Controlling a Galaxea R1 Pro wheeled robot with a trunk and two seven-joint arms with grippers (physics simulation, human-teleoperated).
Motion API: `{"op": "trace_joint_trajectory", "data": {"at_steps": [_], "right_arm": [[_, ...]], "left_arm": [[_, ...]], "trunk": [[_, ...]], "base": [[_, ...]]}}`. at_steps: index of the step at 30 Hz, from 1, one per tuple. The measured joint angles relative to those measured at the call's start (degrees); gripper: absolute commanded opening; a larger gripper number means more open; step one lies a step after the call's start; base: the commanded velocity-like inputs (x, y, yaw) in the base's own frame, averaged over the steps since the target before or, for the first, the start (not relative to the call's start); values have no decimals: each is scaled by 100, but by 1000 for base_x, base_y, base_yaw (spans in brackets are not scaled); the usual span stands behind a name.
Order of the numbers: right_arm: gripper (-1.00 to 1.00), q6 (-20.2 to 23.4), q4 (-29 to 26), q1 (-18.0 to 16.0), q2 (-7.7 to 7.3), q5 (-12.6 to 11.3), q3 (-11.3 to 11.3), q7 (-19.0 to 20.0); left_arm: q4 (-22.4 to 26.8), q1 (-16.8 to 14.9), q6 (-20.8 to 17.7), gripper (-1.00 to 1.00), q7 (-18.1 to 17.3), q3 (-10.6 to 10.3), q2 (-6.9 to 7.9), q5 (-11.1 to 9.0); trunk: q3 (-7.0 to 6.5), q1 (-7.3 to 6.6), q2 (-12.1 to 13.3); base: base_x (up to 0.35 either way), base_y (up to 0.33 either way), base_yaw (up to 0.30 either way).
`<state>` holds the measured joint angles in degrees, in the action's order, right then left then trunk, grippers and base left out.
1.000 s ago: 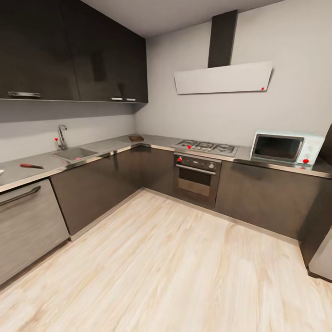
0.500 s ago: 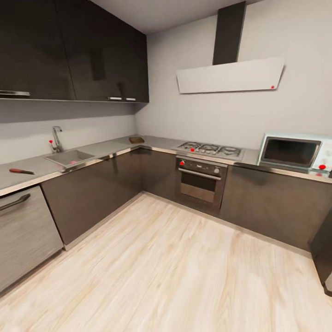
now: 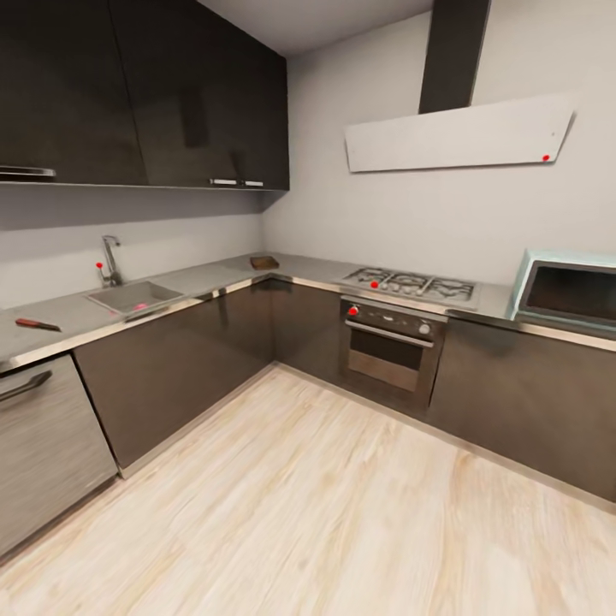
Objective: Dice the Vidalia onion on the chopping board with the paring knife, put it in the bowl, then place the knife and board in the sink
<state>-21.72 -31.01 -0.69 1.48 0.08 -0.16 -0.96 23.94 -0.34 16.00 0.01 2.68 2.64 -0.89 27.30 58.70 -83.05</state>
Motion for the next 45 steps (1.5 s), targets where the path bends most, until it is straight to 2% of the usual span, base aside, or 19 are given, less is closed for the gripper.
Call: {"op": "trace_joint_trajectory", "data": {"at_steps": [16,45], "right_arm": [[100,0,4,1,0,1,0,0],[100,0,4,1,0,0,0,0]], "left_arm": [[-1,2,0,100,-1,-1,0,-1],[-1,1,0,100,3,-1,0,1]], "trunk": [[0,0,0],[0,0,0]], "base": [[327,-20,102],[318,-157,147]]}}
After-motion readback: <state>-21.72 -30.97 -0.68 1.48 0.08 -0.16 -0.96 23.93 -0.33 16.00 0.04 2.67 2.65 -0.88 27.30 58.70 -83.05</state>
